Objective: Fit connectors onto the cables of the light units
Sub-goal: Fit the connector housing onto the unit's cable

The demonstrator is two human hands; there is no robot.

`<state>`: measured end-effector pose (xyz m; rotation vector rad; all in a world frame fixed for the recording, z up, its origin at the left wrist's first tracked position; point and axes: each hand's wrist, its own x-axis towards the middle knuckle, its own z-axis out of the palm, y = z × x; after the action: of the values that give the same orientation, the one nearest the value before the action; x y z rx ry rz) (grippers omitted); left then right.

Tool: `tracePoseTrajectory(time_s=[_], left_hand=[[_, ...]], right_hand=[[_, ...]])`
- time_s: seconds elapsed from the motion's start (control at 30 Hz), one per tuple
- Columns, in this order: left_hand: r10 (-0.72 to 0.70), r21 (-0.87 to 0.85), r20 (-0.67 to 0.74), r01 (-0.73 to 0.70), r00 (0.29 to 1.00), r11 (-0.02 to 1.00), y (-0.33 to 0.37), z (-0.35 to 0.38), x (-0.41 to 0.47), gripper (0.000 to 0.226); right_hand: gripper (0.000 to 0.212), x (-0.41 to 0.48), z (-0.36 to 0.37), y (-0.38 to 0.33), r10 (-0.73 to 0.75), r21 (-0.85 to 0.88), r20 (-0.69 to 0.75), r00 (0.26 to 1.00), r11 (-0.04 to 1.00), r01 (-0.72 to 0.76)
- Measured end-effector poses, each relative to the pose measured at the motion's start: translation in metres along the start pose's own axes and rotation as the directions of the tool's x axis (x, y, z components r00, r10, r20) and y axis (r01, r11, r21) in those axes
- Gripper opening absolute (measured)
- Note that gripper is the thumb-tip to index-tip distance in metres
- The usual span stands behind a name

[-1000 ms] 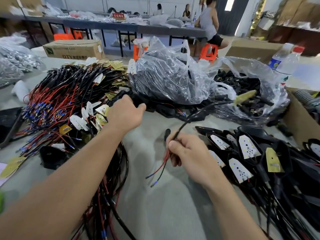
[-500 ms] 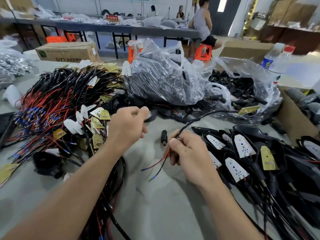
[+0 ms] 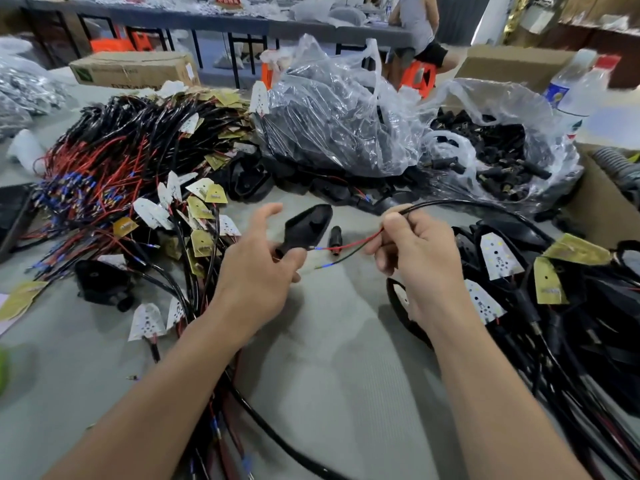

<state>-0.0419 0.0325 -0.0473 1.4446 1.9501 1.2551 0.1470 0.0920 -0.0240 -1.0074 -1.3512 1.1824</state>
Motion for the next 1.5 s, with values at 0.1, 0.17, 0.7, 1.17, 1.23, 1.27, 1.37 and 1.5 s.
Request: tracePoseTrajectory(time_s=[0.1, 0.17, 0.7, 1.17, 1.23, 1.27, 1.37, 1.5], left_hand=[[0.030, 0.126, 0.094, -0.041, 0.995, 0.991, -0.001, -0.003, 0.000, 0.053], [0.090, 0.128, 0.130, -0.107, 0.987, 0.986, -0.001, -0.002, -0.002, 0.048], [0.237, 0.111, 0.225, -0.266, 0.945, 0.958, -0.004, -0.001, -0.004, 0.075], [0.255, 0.070, 0.094, -0.262, 0.962, 0.963, -0.001, -0.001, -0.005, 0.062], [0.260, 0.088, 0.105, -0.269, 0.960, 0.959, 0.000, -0.001, -0.006, 0.061], [0.264, 0.096, 0.106, -0.274, 0.959, 0.957, 0.001, -0.001, -0.006, 0.061], [0.267, 0.099, 0.103, -0.277, 0.958, 0.956, 0.000, -0.001, -0.005, 0.061], [0.251, 0.063, 0.139, -0.261, 0.958, 0.963, -0.001, -0.002, -0.003, 0.061]], right_hand=[[0.020, 0.002, -0.001, -0.002, 0.003, 0.048, 0.002, 1.000, 0.999, -0.003], [0.021, 0.002, -0.001, -0.001, 0.028, 0.055, 0.011, 1.000, 0.998, -0.028], [0.025, 0.001, 0.000, 0.012, 0.008, -0.154, -0.244, 0.970, 0.987, -0.047], [0.015, -0.008, -0.003, -0.009, 0.192, 0.153, 0.222, 0.956, 0.962, -0.228], [0.016, -0.007, -0.006, -0.010, 0.210, 0.189, 0.282, 0.936, 0.945, -0.268], [0.017, -0.006, -0.007, -0.010, 0.216, 0.195, 0.303, 0.928, 0.939, -0.282], [0.018, -0.006, -0.008, -0.009, 0.215, 0.177, 0.326, 0.920, 0.942, -0.284], [0.020, -0.007, -0.003, -0.008, 0.169, 0.147, 0.255, 0.952, 0.966, -0.211]])
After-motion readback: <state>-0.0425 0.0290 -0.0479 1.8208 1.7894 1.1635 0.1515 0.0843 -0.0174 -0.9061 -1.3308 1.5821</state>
